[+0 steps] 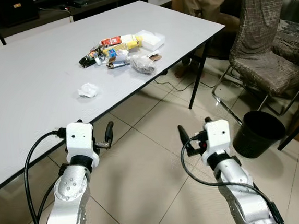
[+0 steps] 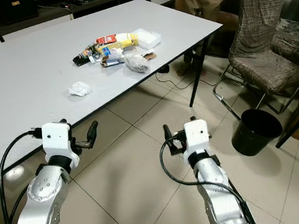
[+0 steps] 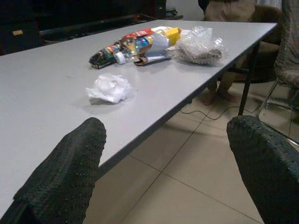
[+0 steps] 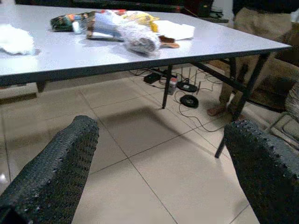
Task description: Picking trash to rubbish bin
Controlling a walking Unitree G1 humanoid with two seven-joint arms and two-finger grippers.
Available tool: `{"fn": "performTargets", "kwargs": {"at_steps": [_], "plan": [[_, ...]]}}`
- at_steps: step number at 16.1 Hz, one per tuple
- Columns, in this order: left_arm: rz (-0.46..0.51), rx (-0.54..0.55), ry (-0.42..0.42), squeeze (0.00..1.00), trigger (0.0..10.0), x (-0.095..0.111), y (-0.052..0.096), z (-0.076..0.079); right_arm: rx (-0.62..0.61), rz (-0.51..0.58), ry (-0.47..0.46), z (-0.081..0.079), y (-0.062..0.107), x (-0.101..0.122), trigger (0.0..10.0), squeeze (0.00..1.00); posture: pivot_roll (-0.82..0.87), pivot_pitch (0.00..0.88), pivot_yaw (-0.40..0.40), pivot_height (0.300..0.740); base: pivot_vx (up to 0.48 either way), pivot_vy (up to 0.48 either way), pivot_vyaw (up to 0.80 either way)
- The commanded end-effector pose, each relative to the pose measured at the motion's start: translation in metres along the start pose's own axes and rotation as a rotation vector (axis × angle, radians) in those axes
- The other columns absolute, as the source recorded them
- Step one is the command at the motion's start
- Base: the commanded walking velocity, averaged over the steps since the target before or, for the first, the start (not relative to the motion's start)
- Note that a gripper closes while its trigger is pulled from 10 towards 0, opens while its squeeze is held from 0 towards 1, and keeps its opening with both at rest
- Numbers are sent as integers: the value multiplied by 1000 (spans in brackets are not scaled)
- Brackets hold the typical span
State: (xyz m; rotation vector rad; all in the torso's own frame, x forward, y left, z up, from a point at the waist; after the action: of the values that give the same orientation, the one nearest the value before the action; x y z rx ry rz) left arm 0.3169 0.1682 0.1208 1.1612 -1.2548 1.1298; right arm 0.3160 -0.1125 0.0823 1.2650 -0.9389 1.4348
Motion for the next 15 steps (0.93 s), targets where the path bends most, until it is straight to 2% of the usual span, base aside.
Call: {"fn": "performTargets", "kwargs": {"at_steps": [1,4,6,9,12,13,15], "plan": [[4,-3,-8,0,10000,1,-1,-1,9,13,7,-1,-1,3,10000,0,-50,0,-51,740,311,0,800],[6,-12,-13,0,10000,2,-2,0,1,13,9,0,-2,3,10000,0,-46,0,-54,740,315,0,738],[13,-5,-3,0,10000,3,-3,0,-20,1,-38,3,-2,1,10000,0,-46,0,-56,740,345,0,0],[10,-43,-22,0,10000,3,-3,5,5,21,-40,-1,-3,4,10000,0,-37,0,-59,740,346,0,0],[20,-40,-24,0,10000,7,-8,3,-28,28,-40,6,-5,6,10000,0,-33,0,-53,740,349,0,0],[21,-39,-23,0,10000,8,-9,3,-41,24,-68,8,-5,5,10000,0,-35,0,-49,740,349,0,0],[17,-66,-30,0,10000,6,-9,7,-47,15,-78,9,-4,3,10000,0,-37,0,-44,740,347,0,-656]]}}
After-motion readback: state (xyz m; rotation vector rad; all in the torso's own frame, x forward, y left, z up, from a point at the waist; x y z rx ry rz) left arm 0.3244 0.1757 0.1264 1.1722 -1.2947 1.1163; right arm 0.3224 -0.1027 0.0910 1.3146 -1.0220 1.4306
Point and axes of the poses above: a point about 5 cm out from each wrist's last joint towards the gripper, its own y axis pointing back from the gripper into the wrist, its own x axis along the axis of the wrist's last joint, z = x × y, the point moved 5 cm from there along -y, pointing out of the wrist towards the gripper, and after that the axes turned 7 degrees about y, right-handed, at the moved point
